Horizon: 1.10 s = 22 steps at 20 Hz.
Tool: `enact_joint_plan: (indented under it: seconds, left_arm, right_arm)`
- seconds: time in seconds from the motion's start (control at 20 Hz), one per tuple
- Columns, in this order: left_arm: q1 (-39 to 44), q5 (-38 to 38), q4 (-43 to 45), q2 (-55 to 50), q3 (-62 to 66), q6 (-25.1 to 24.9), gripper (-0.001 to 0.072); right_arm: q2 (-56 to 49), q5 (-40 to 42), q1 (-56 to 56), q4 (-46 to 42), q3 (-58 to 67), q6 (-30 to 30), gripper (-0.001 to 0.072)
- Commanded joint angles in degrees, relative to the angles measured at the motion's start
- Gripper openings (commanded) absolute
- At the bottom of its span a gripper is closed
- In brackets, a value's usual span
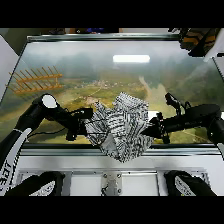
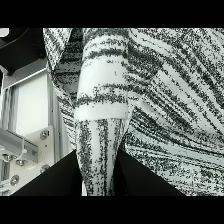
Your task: Fold the clothes and pants, and hang the long-sleeved shirts on hangers.
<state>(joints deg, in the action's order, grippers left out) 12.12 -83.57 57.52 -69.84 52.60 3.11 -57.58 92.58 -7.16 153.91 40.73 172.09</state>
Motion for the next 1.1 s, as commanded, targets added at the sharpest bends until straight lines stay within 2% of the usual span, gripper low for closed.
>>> enact_joint_plan:
  seconds: [0.0,0.05,0.1,0.4,0.55,0.65,0.85,1.05]
  left_arm:
    - [0.02,0.02,-0.24,-0.02,-0.02,-0.04,0.0012]
    - [0.02,0.04,-0.24,-0.02,-0.02,-0.07,0.0012]
    - [0.02,0.02,-0.24,-0.02,-0.02,-0.07,0.0012]
    - [0.02,0.09,-0.22,-0.02,-0.02,-0.07,0.0012]
    - [0.02,0.11,-0.22,-0.02,-0.02,-0.07,0.0012]
    - [0.02,0.11,-0.22,-0.02,-0.02,-0.07,0.0012]
    - [0.02,0.24,-0.17,-0.02,-0.02,-0.07,0.0012]
    - [0.02,1.27,-0.22,-0.02,-0.02,-0.07,0.0012]
  right_arm:
    - [-0.04,-0.02,0.07,0.94,0.00,0.46,0.0204]
    - [-0.04,-0.02,0.07,1.25,0.00,0.52,0.0149]
    - [-0.04,0.00,0.07,1.38,0.00,0.98,0.0014]
    - [-0.04,-0.59,0.07,1.27,0.00,1.18,0.0012]
    - [-0.04,-8.39,0.07,1.18,0.00,1.20,0.0011]
    - [-0.04,-10.25,0.07,1.27,0.00,1.20,0.0011]
    - [-0.02,-6.14,0.50,1.18,0.00,1.20,0.0009]
    - [-0.02,-7.39,0.79,-1.66,0.00,1.20,0.0011]
